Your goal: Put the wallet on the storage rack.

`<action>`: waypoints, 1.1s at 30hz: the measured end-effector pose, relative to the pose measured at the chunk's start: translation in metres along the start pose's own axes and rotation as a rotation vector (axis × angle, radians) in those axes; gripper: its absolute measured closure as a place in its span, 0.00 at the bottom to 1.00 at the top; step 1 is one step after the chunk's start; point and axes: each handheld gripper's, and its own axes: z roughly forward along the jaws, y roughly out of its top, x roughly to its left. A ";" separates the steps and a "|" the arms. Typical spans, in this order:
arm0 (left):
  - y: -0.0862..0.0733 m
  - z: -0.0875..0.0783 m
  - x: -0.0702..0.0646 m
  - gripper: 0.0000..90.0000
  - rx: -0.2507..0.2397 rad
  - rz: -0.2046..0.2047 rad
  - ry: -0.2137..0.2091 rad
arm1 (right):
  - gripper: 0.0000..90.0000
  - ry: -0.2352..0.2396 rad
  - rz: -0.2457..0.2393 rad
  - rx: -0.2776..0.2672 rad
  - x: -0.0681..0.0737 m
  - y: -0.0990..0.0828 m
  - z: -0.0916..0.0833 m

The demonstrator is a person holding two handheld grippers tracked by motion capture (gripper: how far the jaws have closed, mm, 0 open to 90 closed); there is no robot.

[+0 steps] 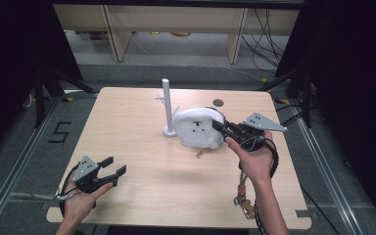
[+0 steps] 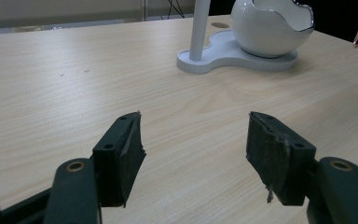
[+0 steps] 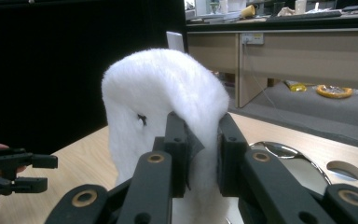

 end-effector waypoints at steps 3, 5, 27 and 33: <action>-0.004 0.002 0.001 0.39 -0.008 0.002 0.003 | 0.88 -0.003 -0.003 -0.008 -0.001 0.002 0.000; -0.007 0.003 0.002 0.39 -0.012 0.005 0.007 | 0.87 -0.004 0.000 -0.016 -0.002 0.003 0.000; -0.021 0.010 -0.001 0.39 -0.036 0.007 -0.002 | 0.87 -0.047 0.022 -0.047 -0.014 0.011 0.001; -0.021 0.011 0.000 0.39 -0.046 0.003 -0.004 | 0.87 -0.054 0.033 -0.051 -0.017 0.013 0.005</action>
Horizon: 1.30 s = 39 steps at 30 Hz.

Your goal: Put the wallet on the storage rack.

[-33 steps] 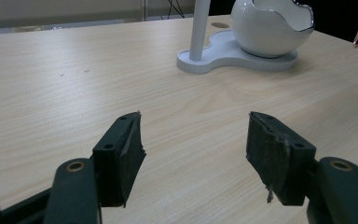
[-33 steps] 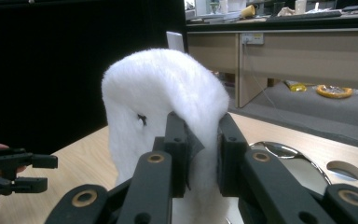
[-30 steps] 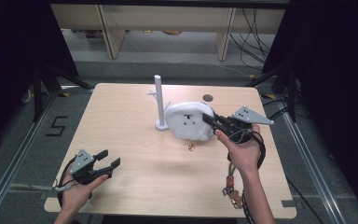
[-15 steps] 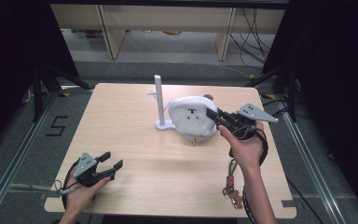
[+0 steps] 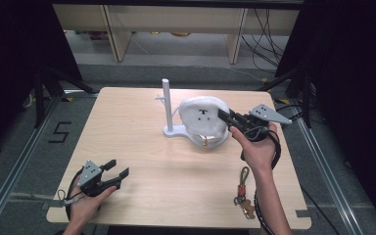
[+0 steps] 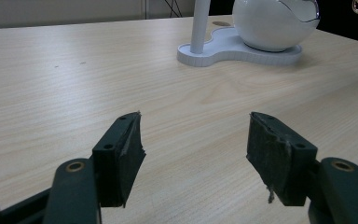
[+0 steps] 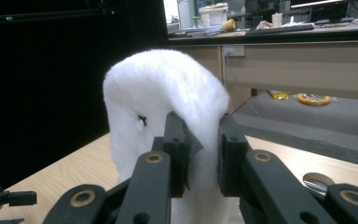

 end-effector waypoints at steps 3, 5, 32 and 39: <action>0.000 -0.001 -0.001 0.39 0.011 0.008 0.009 | 0.87 -0.012 -0.007 -0.001 -0.003 0.002 0.002; 0.000 0.000 -0.001 0.39 0.013 0.010 0.008 | 0.87 -0.007 -0.013 -0.006 -0.005 0.003 0.003; 0.000 0.000 0.000 0.39 -0.004 -0.017 0.006 | 0.86 -0.051 -0.002 -0.013 -0.020 0.015 0.022; 0.000 -0.001 0.000 0.38 0.005 -0.018 0.015 | 0.86 -0.056 0.000 -0.020 -0.024 0.016 0.027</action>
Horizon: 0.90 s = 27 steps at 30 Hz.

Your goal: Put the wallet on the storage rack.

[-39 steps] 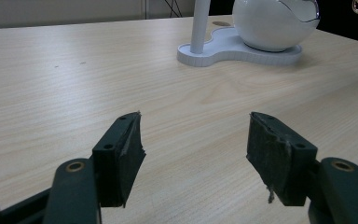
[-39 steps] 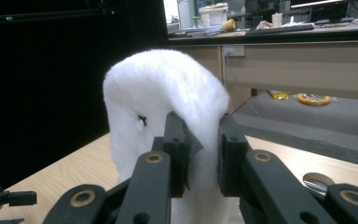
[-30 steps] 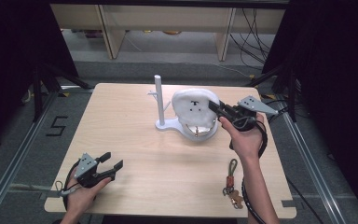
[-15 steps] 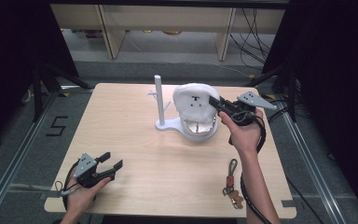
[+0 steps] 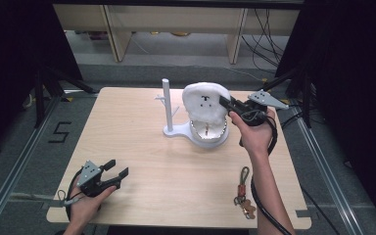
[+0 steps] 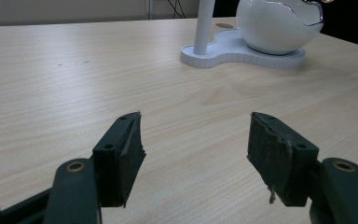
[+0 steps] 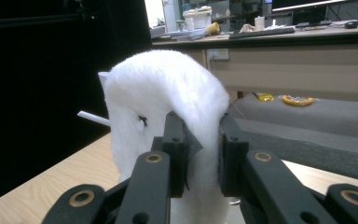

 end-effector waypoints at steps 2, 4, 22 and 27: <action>0.000 0.000 0.000 0.38 0.000 -0.001 0.000 | 0.86 -0.002 0.006 0.005 -0.001 -0.001 0.001; 0.000 0.000 0.000 0.38 -0.001 -0.005 0.002 | 0.86 -0.010 0.004 0.005 -0.002 -0.001 0.001; 0.000 0.000 0.000 0.38 0.000 -0.004 0.004 | 0.86 -0.063 0.008 0.026 -0.013 -0.012 0.012; 0.000 0.000 0.000 0.38 -0.001 -0.003 0.003 | 0.86 -0.073 0.017 0.039 -0.017 -0.016 0.015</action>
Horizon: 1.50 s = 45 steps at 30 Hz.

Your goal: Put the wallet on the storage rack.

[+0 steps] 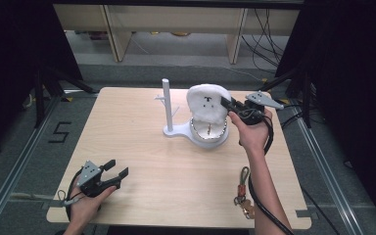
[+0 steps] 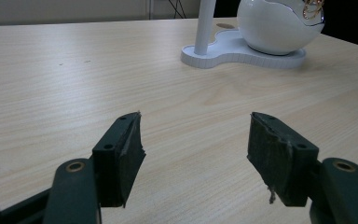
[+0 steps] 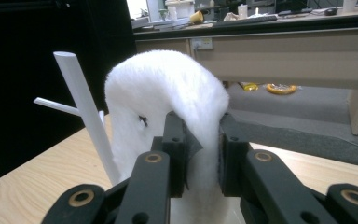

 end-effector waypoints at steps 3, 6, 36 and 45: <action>0.000 0.000 0.000 0.38 0.000 0.001 -0.001 | 0.86 0.002 0.007 0.007 -0.001 -0.003 0.002; 0.000 0.000 0.000 0.38 0.000 -0.003 0.001 | 0.86 -0.013 -0.005 0.014 -0.004 -0.006 0.004; 0.000 0.001 0.000 0.39 -0.008 -0.001 0.002 | 0.86 -0.046 -0.032 0.217 -0.022 -0.032 0.010; 0.000 0.001 0.000 0.39 -0.008 0.001 0.002 | 0.87 -0.056 -0.069 0.265 -0.019 -0.031 0.015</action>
